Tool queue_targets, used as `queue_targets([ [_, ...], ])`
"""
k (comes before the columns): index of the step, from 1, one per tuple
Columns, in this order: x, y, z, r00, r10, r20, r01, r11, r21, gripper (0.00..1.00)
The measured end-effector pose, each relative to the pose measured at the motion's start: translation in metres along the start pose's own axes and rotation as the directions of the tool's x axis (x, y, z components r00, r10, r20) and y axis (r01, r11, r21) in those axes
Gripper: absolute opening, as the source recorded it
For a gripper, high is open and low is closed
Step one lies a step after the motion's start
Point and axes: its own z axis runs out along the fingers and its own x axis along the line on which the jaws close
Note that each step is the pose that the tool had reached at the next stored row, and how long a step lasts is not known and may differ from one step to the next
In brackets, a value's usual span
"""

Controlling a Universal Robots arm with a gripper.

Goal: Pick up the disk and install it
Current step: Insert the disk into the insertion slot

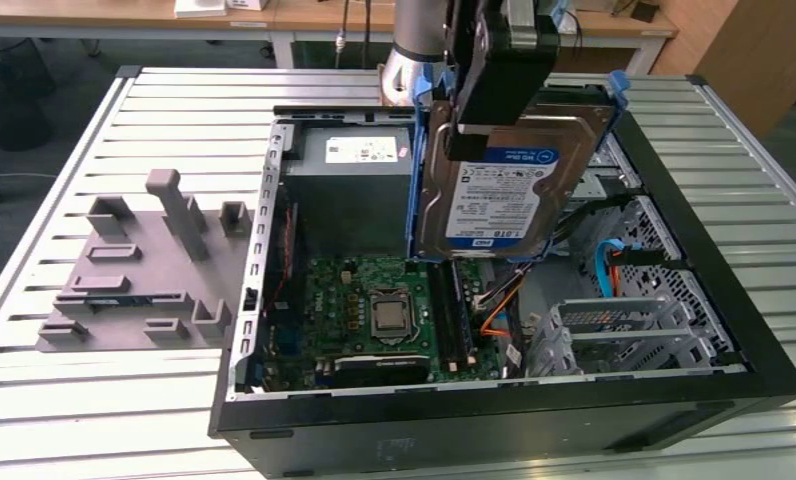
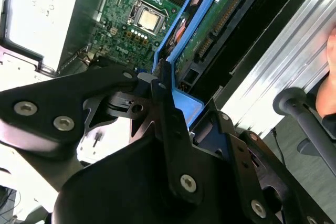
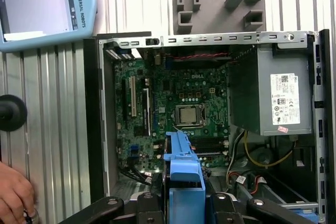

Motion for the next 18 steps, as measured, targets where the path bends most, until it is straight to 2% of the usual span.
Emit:
queue_targets([
  [7,0.001,-0.0091,0.0017,1.0,0.0,-0.0005,0.0,1.0,-0.0001,0.36],
  [15,0.0149,-0.0113,0.0043,1.0,0.0,-0.0001,0.0,1.0,0.0,0.36],
  [18,0.0167,-0.0165,0.005,1.0,0.0,0.0001,0.0,1.0,0.0,0.36],
])
